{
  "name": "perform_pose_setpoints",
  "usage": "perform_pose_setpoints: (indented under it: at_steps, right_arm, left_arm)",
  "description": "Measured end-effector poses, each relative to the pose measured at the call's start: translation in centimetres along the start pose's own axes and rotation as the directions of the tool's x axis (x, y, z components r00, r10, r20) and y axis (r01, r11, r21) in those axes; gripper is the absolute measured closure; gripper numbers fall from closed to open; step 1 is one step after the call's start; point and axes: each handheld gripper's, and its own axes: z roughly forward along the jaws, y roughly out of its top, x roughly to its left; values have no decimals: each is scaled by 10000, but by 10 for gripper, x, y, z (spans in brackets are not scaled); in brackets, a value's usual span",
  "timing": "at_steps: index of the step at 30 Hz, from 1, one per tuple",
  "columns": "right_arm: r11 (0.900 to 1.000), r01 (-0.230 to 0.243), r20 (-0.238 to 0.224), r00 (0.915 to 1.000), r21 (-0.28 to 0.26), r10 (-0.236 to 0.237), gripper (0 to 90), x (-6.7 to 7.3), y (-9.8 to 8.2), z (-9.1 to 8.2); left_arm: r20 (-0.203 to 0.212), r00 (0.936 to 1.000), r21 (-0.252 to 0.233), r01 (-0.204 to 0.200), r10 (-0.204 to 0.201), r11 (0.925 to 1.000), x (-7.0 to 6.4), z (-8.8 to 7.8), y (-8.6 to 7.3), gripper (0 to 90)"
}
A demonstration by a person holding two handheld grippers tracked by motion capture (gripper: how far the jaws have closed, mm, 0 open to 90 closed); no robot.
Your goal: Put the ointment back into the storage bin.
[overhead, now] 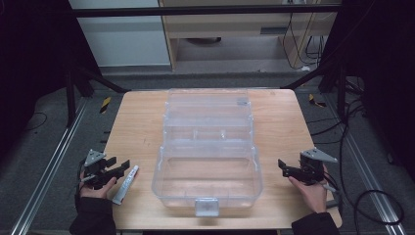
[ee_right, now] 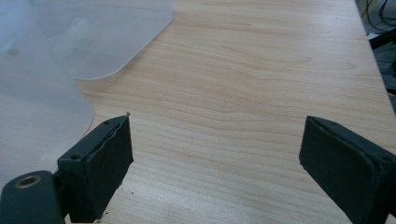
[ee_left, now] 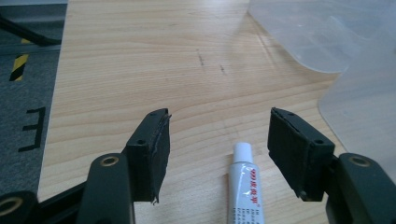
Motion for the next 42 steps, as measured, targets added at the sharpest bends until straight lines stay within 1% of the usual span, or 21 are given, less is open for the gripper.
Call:
perform_pose_setpoints:
  at_steps: [1,3,5,6,8,9,10,12,13,14,15,18,21,25,26,27,28,32,35,37,42]
  right_arm:
    - [10000,85,95,9999,-10,-85,93,0,-1,-1]
    - [9998,131,80,9999,128,-132,90,1,-1,-1]
    - [9994,253,168,9995,248,-257,79,1,-1,1]
    - [9994,227,200,9995,266,-232,83,1,-1,1]
    - [9995,194,164,9997,240,-198,87,2,-2,0]
    - [9992,313,238,9992,240,-319,92,2,-3,0]
    - [9989,345,205,9992,301,-352,92,2,-4,0]
    - [9986,399,223,9989,350,-407,95,3,-5,0]
    - [9984,435,193,9988,368,-442,100,4,-6,1]
    - [9981,443,202,9988,430,-452,101,5,-6,1]
    - [9969,635,310,9974,456,-650,106,5,-7,2]
    - [9961,769,433,9960,423,-787,113,6,-8,2]
    - [9965,744,519,9957,387,-764,119,6,-8,1]
    - [9945,926,513,9942,483,-950,131,6,-10,2]
    - [9942,912,526,9942,561,-942,133,6,-10,3]
    - [9942,912,526,9942,561,-942,133,6,-10,3]
    - [9941,914,503,9943,582,-944,133,6,-10,3]
    - [9941,853,435,9951,663,-883,137,6,-10,3]
    - [9932,864,351,9954,784,-893,138,6,-11,5]
    - [9916,960,341,9945,871,-992,140,6,-11,5]
    - [9902,1028,275,9940,944,-1059,148,7,-12,6]
  left_arm:
    - [102,9999,86,-54,53,9999,-1,-1,2,372]
    - [230,9996,216,-167,162,9996,-2,-3,5,355]
    - [303,9991,422,-322,310,9986,-3,-6,8,323]
    - [370,9987,517,-372,353,9980,-2,-7,9,316]
    - [486,9983,628,-350,320,9974,-1,-10,12,300]
    - [517,9979,715,-420,384,9966,-1,-12,15,291]
    - [467,9980,711,-457,425,9964,-1,-14,17,281]
    - [588,9972,747,-515,472,9959,-1,-17,20,275]
    - [646,9962,832,-630,577,9945,-2,-18,22,262]
    - [686,9946,1017,-840,773,9913,-3,-20,25,252]
    - [683,9936,1112,-968,896,9891,-4,-20,26,248]
    - [693,9920,1238,-1133,1053,9858,-5,-22,31,251]
    - [738,9903,1534,-1278,1176,9799,-4,-22,35,262]
    - [750,9854,2044,-1653,1530,9648,-5,-24,40,273]
    - [798,9832,2254,-1782,1641,9578,-6,-24,43,286]
    - [798,9832,2254,-1782,1641,9578,-6,-24,43,291]
    - [846,9810,2400,-1900,1745,9520,-6,-25,44,291]
    - [1030,9781,2885,-2034,1809,9356,-8,-22,46,320]
    - [1132,9749,3278,-2186,1915,9191,-9,-18,47,337]
    - [1216,9730,3500,-2270,1962,9088,-9,-16,47,351]
    - [1334,9697,4108,-2420,2046,8790,-10,-7,45,392]
